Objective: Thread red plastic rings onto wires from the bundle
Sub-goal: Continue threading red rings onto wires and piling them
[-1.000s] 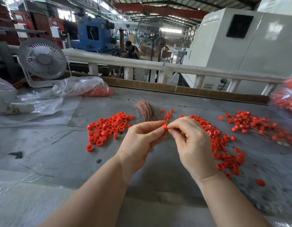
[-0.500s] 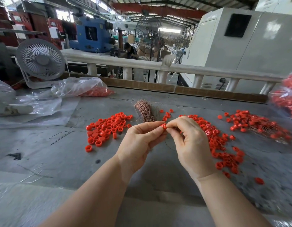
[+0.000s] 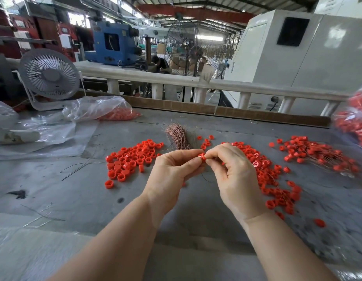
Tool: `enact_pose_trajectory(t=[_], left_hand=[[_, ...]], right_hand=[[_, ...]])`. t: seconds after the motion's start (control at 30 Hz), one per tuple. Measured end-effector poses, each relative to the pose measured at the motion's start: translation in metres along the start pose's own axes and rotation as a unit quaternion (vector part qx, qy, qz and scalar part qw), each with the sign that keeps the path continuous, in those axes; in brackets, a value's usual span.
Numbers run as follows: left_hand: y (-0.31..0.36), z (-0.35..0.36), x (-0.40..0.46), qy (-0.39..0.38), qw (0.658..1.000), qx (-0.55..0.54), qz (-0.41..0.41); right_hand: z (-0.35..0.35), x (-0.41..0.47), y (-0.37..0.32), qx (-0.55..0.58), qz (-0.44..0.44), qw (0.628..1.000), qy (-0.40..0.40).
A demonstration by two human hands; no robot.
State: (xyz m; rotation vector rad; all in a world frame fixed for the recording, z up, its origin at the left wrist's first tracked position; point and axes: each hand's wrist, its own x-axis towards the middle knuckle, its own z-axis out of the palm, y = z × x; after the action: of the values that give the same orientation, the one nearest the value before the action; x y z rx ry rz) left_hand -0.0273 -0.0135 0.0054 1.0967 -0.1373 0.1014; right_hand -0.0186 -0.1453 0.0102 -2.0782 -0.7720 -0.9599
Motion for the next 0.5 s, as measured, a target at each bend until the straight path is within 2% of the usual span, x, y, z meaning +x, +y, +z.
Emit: enact_pose_trajectory(t=[0.23, 0.5], left_hand=[[-0.0009, 0.0012, -0.0002, -0.007, 1.000, -0.016, 0.010], [-0.0005, 0.0009, -0.0007, -0.008, 1.000, -0.016, 0.006]], right_hand=[[0.0018, -0.0013, 0.0009, 0.030, 0.041, 0.999, 0.012], [0.0019, -0.0007, 0.0023, 0.039, 0.040, 0.998, 0.013]])
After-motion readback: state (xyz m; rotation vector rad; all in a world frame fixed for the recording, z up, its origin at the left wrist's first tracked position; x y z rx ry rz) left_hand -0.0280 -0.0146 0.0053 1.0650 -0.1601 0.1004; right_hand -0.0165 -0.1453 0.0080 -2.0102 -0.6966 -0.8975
